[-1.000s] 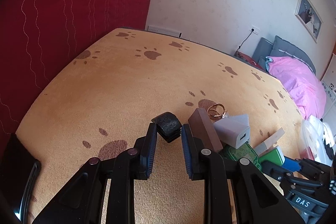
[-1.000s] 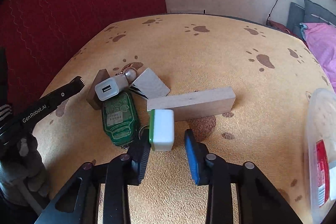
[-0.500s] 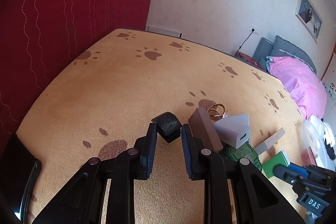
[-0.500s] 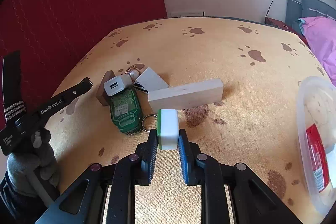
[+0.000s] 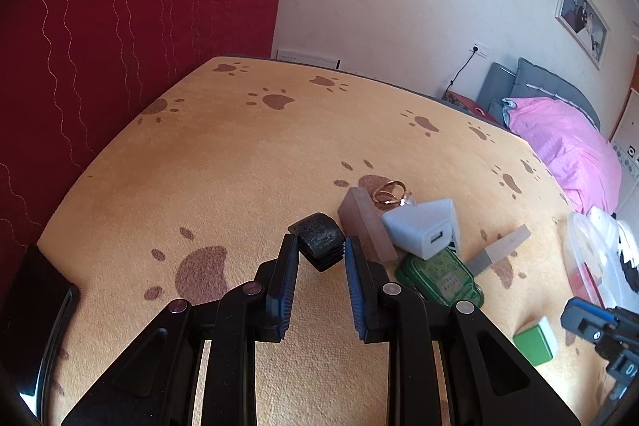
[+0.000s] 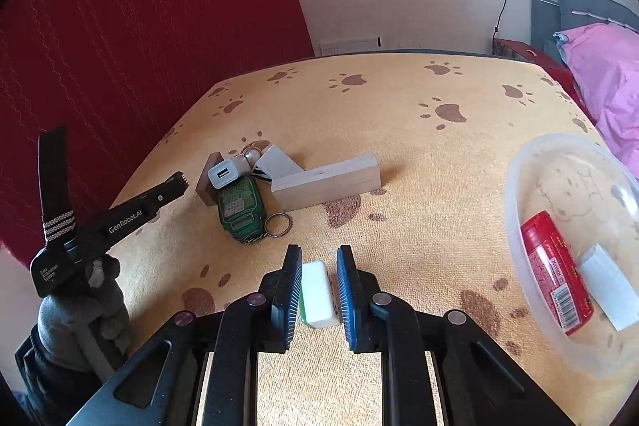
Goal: Organize rigid objects
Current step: 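Grasp the green-and-white mahjong tile with the right gripper while the left gripper holds the black cap, then carry the mahjong tile into the clear bowl and open the right gripper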
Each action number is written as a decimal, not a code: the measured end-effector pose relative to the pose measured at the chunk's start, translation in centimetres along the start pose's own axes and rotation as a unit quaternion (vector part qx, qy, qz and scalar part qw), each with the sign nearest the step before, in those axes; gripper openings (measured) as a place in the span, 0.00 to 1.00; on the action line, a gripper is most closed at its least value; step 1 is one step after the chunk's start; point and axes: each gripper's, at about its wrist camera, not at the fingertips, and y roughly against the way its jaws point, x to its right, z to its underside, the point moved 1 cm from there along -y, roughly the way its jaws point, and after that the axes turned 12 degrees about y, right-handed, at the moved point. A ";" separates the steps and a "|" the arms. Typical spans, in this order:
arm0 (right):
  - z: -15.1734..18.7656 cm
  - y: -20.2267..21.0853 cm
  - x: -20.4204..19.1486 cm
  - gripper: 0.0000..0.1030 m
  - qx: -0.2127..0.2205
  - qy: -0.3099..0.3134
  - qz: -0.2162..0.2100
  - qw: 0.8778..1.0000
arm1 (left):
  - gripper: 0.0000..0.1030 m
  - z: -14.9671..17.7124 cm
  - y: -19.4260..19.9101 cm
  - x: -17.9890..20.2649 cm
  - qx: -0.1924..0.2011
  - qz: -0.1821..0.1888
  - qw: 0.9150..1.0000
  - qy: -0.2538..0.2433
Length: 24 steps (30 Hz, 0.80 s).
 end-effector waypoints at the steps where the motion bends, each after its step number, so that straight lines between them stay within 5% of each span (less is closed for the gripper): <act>1: 0.2 -0.1 0.1 0.19 -0.002 -0.004 -0.005 1.000 | 0.24 0.1 0.2 0.1 0.000 0.000 1.000 0.000; 8: 1.8 -1.7 0.1 0.35 -0.030 -0.007 -0.021 0.999 | 0.24 1.0 1.1 0.8 -0.001 0.004 1.000 -0.004; 16: 1.5 -3.9 -0.7 0.35 -0.040 0.018 -0.004 0.999 | 0.24 1.8 1.7 1.6 -0.006 0.007 1.000 -0.014; 18: 1.4 -4.0 -0.8 0.24 -0.041 0.023 -0.001 0.999 | 0.24 1.9 1.9 1.8 -0.005 0.007 1.000 -0.016; 24: 1.6 -2.5 0.0 0.21 -0.029 0.003 -0.002 1.000 | 0.24 2.2 2.3 2.7 -0.007 0.011 1.000 -0.025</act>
